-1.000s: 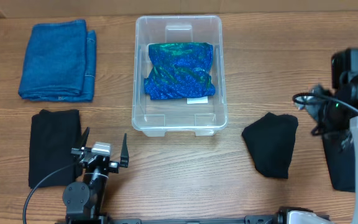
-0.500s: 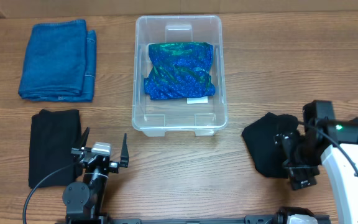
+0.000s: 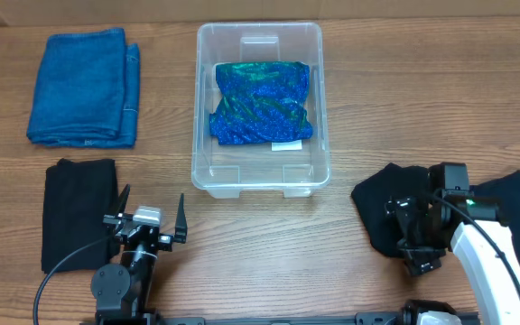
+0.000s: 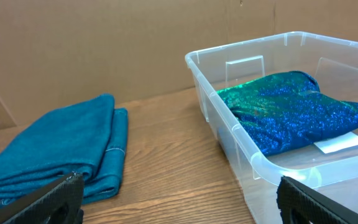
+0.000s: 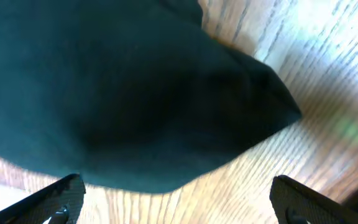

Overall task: Pack container
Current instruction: 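Grasp the black cloth on the right with the right gripper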

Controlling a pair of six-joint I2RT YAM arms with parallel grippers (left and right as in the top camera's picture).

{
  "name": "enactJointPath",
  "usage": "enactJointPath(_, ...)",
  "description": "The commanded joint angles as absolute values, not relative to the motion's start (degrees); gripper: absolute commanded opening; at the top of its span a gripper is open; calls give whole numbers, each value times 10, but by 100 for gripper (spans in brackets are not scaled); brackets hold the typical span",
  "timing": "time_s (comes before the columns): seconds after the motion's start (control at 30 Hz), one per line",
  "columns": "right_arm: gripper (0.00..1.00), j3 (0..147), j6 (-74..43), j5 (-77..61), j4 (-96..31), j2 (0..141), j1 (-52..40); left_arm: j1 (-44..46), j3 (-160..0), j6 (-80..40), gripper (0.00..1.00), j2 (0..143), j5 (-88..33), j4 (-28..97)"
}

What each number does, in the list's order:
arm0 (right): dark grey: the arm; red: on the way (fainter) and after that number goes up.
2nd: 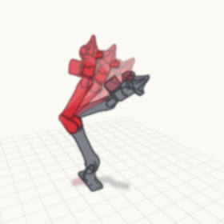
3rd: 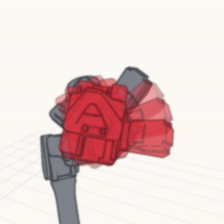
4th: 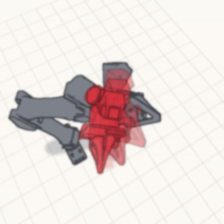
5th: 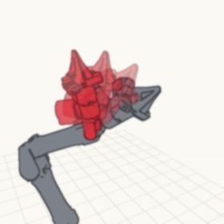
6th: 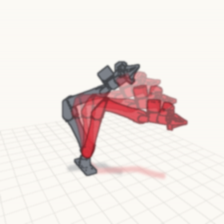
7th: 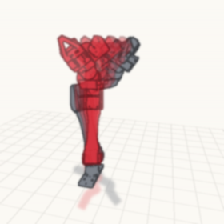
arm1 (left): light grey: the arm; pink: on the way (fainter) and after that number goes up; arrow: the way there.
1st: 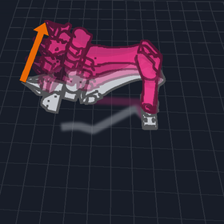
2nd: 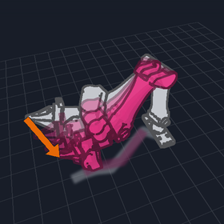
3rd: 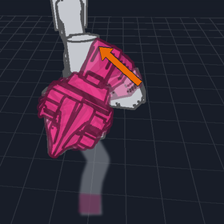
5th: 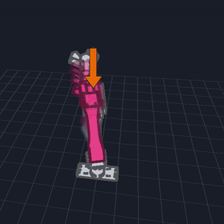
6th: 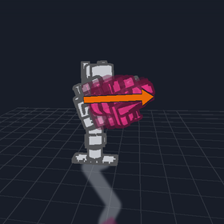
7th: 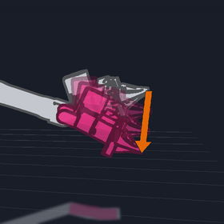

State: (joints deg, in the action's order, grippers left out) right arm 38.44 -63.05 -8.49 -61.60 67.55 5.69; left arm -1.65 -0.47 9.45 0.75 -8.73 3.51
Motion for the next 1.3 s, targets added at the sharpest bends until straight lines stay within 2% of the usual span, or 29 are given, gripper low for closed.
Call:
enactJointPath(0.0, 100, 346, -630, -76, -578, 670, 59, -20, -3, 103, 100, 3, -85, 36)
enactJointPath(0.33, 100, 333, -625, -56, -499, 674, 59, -20, -3, 103, 100, 3, -85, 36)
enactJointPath(0.8, 100, 333, -610, -65, -374, 756, 59, -20, -3, 103, 100, 3, -85, 36)
enactJointPath(0.93, 100, 333, -556, -102, -290, 757, 59, -20, -3, 103, 100, 3, -85, 36)
enactJointPath(1.07, 100, 334, -554, -122, -228, 757, 59, -20, -3, 103, 100, 3, -85, 36)
enactJointPath(1.17, 100, 340, -554, -121, -230, 757, 59, -20, -3, 103, 100, 3, -85, 36)
enactJointPath(1.27, 100, 388, -531, -121, -285, 749, 59, -20, -3, 103, 100, 3, -85, 36)
